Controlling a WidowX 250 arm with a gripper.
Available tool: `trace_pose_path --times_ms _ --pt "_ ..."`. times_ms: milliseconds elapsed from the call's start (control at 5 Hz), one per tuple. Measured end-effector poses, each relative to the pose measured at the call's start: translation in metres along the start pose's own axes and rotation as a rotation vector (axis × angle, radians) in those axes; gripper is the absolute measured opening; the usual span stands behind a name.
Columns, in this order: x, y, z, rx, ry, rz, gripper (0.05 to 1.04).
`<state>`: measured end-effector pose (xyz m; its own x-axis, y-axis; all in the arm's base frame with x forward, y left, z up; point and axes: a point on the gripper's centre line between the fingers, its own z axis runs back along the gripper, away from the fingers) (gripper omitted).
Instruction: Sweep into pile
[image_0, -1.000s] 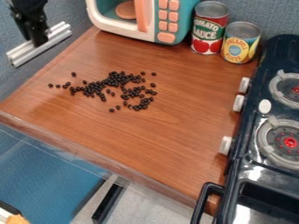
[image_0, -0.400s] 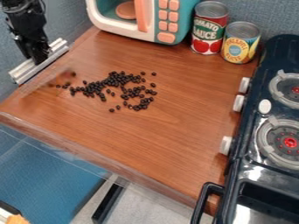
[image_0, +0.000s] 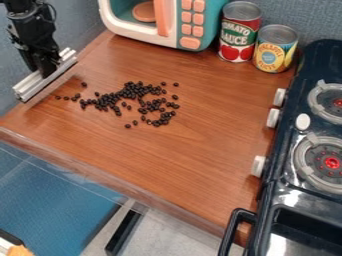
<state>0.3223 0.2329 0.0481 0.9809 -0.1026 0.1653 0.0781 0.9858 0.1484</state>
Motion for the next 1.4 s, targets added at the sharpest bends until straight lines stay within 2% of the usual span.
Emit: trace_pose_path --times_ms 200,800,1400 --pt "-0.001 -0.001 -0.009 0.001 0.013 0.011 0.332" --pt "-0.003 -0.014 -0.016 -0.006 0.022 0.008 0.332" --pt "-0.001 -0.058 -0.013 -0.127 0.033 0.035 0.332"
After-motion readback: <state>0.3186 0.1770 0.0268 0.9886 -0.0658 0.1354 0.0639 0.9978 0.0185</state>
